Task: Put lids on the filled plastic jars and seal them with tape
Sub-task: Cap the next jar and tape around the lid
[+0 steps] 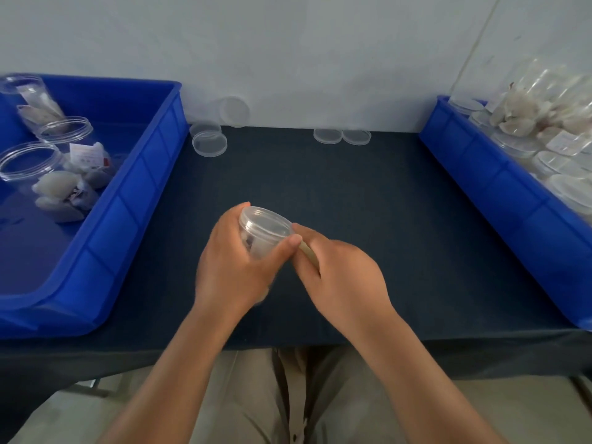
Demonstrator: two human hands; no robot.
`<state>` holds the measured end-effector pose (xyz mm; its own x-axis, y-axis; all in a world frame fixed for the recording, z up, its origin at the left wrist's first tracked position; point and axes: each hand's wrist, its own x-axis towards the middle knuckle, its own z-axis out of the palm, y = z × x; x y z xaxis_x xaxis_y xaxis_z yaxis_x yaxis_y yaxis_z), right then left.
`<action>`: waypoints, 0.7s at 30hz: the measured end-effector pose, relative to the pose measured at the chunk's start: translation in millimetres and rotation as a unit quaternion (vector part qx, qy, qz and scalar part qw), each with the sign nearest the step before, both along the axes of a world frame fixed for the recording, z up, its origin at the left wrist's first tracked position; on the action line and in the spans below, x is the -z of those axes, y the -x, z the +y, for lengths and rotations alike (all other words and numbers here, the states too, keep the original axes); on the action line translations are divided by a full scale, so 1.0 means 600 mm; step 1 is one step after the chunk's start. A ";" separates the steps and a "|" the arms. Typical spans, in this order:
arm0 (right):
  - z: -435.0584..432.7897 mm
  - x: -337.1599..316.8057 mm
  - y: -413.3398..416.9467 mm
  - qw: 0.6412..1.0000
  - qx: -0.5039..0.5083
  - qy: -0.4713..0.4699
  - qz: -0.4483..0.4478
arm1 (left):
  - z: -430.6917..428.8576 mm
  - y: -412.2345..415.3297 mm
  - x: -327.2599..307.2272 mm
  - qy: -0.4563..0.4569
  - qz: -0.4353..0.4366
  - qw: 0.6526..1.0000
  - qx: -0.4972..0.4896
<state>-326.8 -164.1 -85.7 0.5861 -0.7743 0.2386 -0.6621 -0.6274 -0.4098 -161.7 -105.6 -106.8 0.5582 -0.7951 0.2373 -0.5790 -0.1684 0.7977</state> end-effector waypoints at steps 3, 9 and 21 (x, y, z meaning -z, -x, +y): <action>-0.012 0.000 0.006 0.999 -0.002 -0.042 -0.009 | -0.004 -0.010 -0.003 0.019 0.020 1.000 0.006; -0.029 0.001 0.030 0.989 -0.062 -0.132 0.019 | -0.015 -0.033 -0.003 0.018 0.073 0.997 0.027; -0.089 0.012 0.048 0.990 -0.051 -0.130 0.011 | -0.024 -0.092 -0.004 -0.002 0.198 0.958 0.210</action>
<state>-355.8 -217.5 -93.0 0.6679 -0.7438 0.0253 -0.6107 -0.5672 -0.5526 -106.5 -120.0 -104.3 0.2353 -0.9694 0.0697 -0.2489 0.0092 0.9685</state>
